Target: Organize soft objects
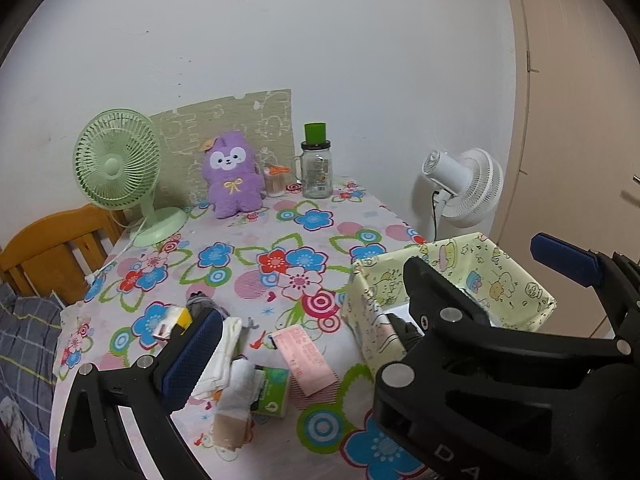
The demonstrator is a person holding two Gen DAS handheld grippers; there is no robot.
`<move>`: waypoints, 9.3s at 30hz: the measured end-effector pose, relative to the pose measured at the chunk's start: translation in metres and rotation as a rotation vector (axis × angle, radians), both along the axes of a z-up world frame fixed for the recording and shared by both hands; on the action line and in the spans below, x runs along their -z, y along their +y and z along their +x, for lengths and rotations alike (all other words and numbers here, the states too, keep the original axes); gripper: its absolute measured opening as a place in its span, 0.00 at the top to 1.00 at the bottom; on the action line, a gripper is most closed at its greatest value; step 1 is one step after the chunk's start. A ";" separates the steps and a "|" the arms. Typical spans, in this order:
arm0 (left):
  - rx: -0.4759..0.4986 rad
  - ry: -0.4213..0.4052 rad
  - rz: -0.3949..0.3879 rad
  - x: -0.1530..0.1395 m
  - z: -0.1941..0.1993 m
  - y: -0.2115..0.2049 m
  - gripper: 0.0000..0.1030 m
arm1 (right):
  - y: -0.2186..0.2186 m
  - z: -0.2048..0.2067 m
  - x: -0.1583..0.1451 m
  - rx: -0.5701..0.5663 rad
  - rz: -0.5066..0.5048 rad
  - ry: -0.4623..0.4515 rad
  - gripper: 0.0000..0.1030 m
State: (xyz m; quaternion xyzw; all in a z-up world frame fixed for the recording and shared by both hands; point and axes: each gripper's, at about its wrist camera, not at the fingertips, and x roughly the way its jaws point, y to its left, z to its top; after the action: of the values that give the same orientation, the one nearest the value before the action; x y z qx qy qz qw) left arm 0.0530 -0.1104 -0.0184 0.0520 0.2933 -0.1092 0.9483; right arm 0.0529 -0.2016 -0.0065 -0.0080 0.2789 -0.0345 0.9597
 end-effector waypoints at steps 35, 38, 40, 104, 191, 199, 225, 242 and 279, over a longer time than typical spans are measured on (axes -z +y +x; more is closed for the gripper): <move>-0.080 0.010 -0.011 0.004 -0.014 0.087 0.17 | 0.093 0.000 0.008 -0.141 -0.003 0.001 0.05; -0.081 0.012 -0.016 0.006 -0.012 0.091 0.19 | 0.098 0.003 0.012 -0.145 -0.006 0.005 0.05; -0.083 0.016 -0.018 0.009 -0.010 0.094 0.21 | 0.100 0.005 0.015 -0.150 -0.006 0.011 0.06; -0.114 0.292 -0.037 0.113 0.079 0.119 0.50 | 0.103 0.114 0.140 -0.082 0.078 0.341 0.26; -0.126 0.249 0.025 0.108 0.013 0.124 0.96 | 0.114 0.057 0.131 -0.178 0.129 0.336 0.20; -0.154 0.276 0.040 0.118 0.020 0.133 0.96 | 0.128 0.071 0.145 -0.196 0.124 0.393 0.19; -0.172 0.288 0.026 0.127 0.024 0.142 0.52 | 0.144 0.060 0.144 -0.259 0.102 0.329 0.56; -0.160 0.200 0.043 0.105 -0.001 0.122 0.10 | 0.101 0.026 0.109 -0.187 0.098 0.191 0.72; -0.065 0.266 -0.001 0.110 -0.008 0.098 0.90 | 0.091 0.019 0.120 -0.143 0.099 0.230 0.72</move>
State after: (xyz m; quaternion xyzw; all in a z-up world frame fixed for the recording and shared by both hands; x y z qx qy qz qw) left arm 0.0454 -0.0126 -0.1286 0.0270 0.4177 -0.0847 0.9042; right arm 0.0717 -0.1105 -0.1264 0.0157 0.3869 0.0488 0.9207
